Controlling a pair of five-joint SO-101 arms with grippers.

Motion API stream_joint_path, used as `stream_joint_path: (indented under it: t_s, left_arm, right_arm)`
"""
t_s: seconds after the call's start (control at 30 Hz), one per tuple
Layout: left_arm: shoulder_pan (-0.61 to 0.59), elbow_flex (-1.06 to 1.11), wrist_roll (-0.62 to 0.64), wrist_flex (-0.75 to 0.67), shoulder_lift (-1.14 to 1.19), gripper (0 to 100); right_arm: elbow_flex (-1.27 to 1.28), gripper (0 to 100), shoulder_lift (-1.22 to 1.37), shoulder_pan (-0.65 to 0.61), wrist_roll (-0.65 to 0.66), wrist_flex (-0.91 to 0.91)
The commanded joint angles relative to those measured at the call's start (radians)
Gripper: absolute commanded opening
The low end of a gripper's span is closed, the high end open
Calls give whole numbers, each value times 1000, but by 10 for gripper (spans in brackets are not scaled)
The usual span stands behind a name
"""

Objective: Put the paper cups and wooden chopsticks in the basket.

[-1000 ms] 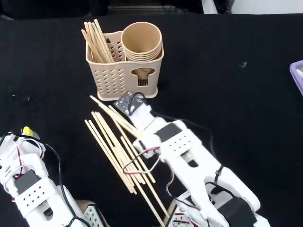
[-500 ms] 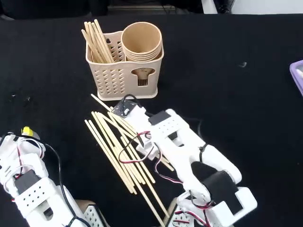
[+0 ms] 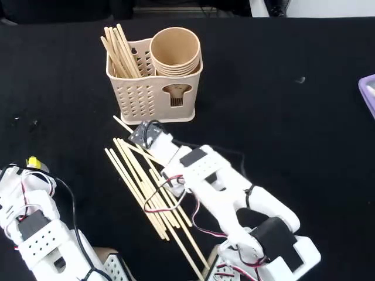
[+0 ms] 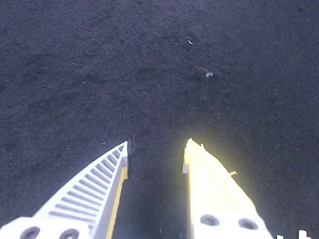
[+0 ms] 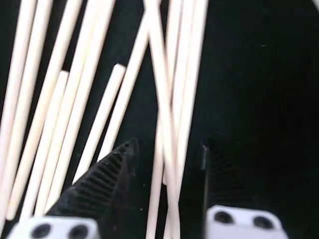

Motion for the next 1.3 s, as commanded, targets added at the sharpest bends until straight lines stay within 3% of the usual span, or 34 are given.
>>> stream_joint_path:
  t_s: [0.0,0.03,0.57,0.73,0.97,1.27]
  left_arm:
    - [-5,-36,9,-28,-14,187]
    - [-5,-36,9,-28,-14,187]
    - [-5,-36,9,-26,-14,187]
    - [-5,-36,9,-28,-14,187]
    - [-5,-36,9,-28,-14,187]
    - [-5,-36,9,-28,-14,187]
  right_arm:
    - [-1,54,-45,-21,0,-25]
    - [-1,7,-45,-21,0,-25]
    - [85,11,-295,-25,2,103]
    - [101,13,-268,-20,92,103]
    - [94,240,-249,-41,94,92]
    - [130,205,-182,-103,-84,-149]
